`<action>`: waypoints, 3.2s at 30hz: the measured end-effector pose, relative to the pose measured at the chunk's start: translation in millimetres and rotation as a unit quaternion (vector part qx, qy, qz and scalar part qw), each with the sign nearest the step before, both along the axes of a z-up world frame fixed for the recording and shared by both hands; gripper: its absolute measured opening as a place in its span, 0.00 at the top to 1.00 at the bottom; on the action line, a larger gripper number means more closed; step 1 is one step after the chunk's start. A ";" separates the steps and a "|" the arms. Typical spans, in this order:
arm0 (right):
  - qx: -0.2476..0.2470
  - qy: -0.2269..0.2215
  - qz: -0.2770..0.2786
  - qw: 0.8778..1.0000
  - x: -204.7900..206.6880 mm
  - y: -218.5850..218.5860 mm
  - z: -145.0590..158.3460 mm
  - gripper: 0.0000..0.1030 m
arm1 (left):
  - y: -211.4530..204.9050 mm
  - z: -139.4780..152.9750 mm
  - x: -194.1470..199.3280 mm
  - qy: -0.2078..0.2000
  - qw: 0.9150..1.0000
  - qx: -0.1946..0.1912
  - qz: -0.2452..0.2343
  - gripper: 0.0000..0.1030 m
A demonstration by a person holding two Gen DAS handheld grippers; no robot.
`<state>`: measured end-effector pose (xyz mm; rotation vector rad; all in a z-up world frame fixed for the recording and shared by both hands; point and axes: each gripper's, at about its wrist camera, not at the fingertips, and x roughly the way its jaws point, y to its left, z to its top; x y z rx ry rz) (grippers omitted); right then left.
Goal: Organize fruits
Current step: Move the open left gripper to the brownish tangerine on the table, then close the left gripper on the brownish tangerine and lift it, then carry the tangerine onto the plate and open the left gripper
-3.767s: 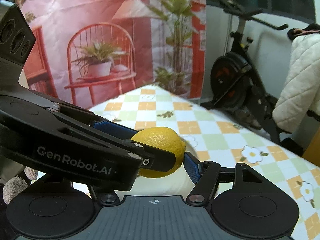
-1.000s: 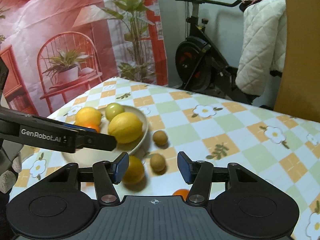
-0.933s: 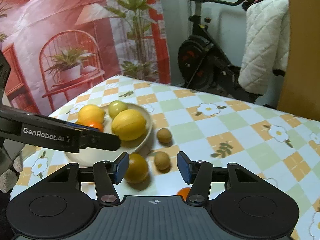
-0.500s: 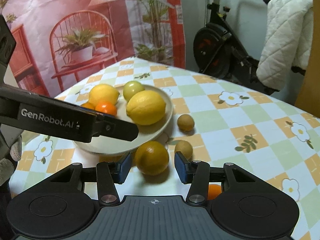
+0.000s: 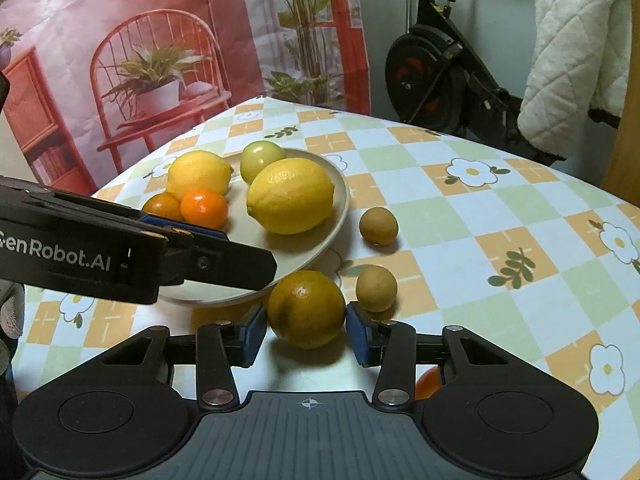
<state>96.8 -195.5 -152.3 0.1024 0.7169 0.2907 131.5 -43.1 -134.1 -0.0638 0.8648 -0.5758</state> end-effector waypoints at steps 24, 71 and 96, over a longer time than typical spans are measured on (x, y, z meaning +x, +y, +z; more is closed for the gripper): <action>0.009 0.001 -0.021 1.000 -28.4 -6.6 -3.5 0.62 | -32.4 -28.0 -3.2 0.045 0.997 0.006 -0.058 0.55; -0.087 -0.046 0.093 0.991 63.3 86.6 24.4 0.61 | 58.3 -18.3 42.6 0.029 0.996 -0.058 0.066 0.56; -0.102 -0.042 0.094 0.989 65.8 89.1 22.4 0.61 | 60.0 -19.3 42.0 0.031 0.995 -0.059 0.072 0.56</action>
